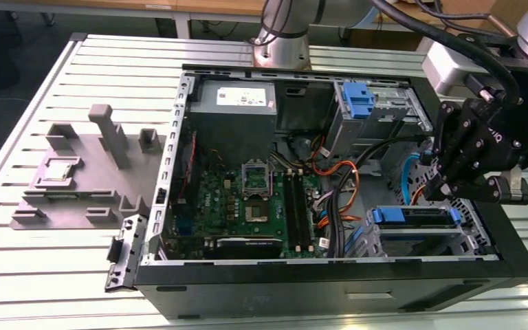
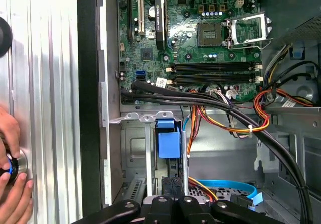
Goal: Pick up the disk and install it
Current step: 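Insert the first disk wire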
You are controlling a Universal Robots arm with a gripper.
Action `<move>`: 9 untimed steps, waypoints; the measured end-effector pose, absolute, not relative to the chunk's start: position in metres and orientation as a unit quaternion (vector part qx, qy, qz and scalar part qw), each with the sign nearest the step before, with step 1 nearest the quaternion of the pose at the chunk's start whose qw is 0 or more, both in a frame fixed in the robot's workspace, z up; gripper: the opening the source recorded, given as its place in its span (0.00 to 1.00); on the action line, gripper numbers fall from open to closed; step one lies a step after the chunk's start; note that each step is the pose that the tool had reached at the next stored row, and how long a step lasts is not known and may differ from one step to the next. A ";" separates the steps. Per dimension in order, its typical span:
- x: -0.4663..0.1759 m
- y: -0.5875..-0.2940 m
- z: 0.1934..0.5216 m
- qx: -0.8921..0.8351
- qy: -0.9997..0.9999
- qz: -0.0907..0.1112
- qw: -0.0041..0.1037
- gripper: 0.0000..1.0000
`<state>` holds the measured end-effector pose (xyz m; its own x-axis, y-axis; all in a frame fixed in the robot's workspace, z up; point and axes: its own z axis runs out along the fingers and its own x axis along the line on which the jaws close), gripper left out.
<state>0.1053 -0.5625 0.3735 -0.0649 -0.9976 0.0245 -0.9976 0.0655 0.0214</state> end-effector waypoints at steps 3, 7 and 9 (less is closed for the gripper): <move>0.105 -0.562 0.378 0.684 -0.730 0.001 0.016 0.10; 0.105 -0.562 0.382 0.684 -0.730 0.001 0.016 0.10; 0.105 -0.562 0.382 0.684 -0.730 0.001 0.016 0.10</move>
